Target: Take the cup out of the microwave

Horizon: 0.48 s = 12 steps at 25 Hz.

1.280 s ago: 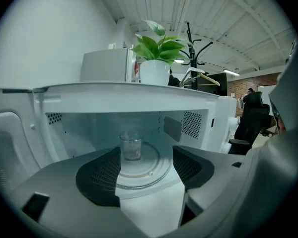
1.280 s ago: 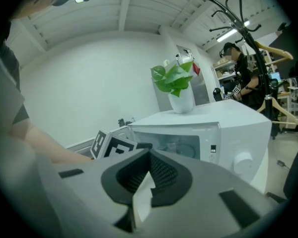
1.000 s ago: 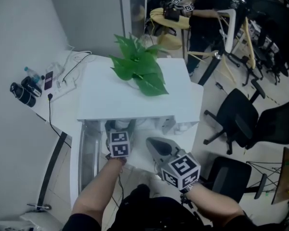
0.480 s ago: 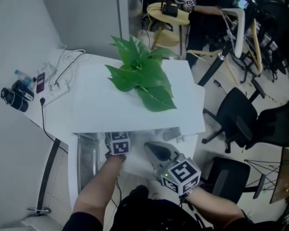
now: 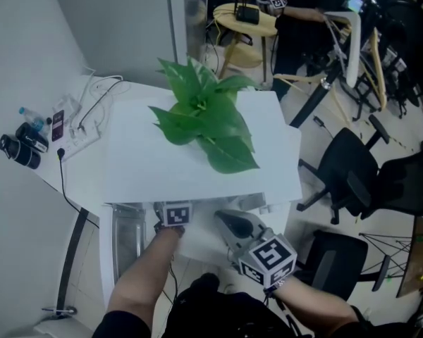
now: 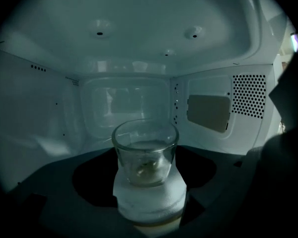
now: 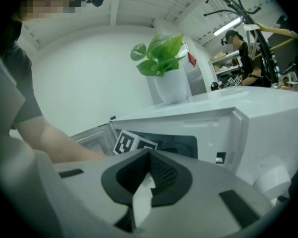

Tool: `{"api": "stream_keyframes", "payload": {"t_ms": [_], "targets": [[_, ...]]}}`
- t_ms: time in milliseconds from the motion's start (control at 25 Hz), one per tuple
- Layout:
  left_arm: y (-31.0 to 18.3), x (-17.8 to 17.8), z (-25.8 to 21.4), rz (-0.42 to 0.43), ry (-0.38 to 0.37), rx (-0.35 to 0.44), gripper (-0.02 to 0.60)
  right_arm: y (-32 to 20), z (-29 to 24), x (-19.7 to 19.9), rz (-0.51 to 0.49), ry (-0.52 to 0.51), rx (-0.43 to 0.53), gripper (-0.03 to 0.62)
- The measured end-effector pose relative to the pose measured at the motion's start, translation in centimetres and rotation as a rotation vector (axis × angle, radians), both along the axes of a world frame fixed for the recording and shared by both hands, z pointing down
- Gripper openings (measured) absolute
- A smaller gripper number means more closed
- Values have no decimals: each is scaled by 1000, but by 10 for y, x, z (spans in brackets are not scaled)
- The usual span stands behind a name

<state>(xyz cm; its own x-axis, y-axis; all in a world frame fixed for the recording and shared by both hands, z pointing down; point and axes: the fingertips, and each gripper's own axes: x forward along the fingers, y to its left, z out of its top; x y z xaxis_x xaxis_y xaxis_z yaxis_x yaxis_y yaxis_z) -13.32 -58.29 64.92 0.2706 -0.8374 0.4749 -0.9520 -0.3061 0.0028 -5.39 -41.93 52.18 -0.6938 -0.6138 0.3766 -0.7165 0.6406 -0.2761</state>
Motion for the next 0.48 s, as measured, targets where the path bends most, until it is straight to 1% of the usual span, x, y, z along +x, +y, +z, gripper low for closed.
{"api": "stream_keyframes", "payload": {"t_ms": [80,120,280,480], "targets": [[0,1,0,6,-3,-1,324,1,-1,1,0,1,-4,3],[1,1,0,6,-6,0,318,2,-1,2,1,2,-5,3],[6,1,-3,-2,-22,10,320,4,-3,6,6,4,0,3],[21,4,-7,-8,-9,24,321,12,-7,10,3,-1,10,3]]}}
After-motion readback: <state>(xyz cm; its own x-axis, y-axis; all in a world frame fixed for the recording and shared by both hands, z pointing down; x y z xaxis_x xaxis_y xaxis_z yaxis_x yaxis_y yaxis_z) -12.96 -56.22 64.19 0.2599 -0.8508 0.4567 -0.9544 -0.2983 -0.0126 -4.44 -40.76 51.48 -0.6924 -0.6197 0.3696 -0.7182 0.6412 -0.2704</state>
